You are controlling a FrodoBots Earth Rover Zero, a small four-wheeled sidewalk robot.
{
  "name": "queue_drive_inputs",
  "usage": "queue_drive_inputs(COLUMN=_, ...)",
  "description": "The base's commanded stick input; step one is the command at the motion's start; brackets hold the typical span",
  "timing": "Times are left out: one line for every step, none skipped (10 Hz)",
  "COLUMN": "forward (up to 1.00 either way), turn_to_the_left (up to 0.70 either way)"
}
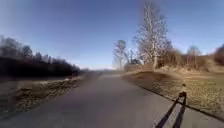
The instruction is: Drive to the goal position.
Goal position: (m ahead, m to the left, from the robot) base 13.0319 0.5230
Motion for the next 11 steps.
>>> queue_drive_inputs(forward=0.85, turn_to_the_left=0.0)
queue_drive_inputs(forward=0.85, turn_to_the_left=0.0)
queue_drive_inputs(forward=0.85, turn_to_the_left=0.0)
queue_drive_inputs(forward=0.85, turn_to_the_left=0.0)
queue_drive_inputs(forward=0.85, turn_to_the_left=0.0)
queue_drive_inputs(forward=0.85, turn_to_the_left=0.0)
queue_drive_inputs(forward=0.85, turn_to_the_left=0.0)
queue_drive_inputs(forward=0.85, turn_to_the_left=0.0)
queue_drive_inputs(forward=0.85, turn_to_the_left=0.0)
queue_drive_inputs(forward=0.85, turn_to_the_left=0.0)
queue_drive_inputs(forward=0.85, turn_to_the_left=0.0)
